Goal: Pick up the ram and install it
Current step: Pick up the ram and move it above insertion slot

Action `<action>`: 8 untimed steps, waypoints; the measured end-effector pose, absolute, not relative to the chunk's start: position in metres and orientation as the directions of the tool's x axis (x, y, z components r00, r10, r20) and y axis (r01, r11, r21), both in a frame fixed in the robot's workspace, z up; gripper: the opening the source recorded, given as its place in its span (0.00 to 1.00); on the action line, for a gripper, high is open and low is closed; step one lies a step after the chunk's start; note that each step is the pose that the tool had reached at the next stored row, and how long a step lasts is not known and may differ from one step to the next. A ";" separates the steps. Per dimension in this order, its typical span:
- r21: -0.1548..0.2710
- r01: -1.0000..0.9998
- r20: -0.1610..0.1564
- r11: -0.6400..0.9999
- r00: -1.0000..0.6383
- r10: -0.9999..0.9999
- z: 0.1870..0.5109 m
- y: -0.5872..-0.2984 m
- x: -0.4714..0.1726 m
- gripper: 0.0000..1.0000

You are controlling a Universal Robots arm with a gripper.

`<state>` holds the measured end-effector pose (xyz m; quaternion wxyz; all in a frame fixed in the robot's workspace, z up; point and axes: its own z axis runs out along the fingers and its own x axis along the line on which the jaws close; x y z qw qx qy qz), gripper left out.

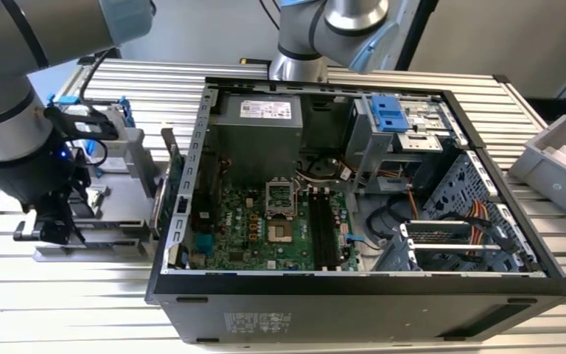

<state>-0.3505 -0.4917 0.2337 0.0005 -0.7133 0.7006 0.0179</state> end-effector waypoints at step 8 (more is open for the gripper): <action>0.024 -1.000 -0.026 -0.016 0.015 -1.000 0.220 -0.492 -0.350 1.00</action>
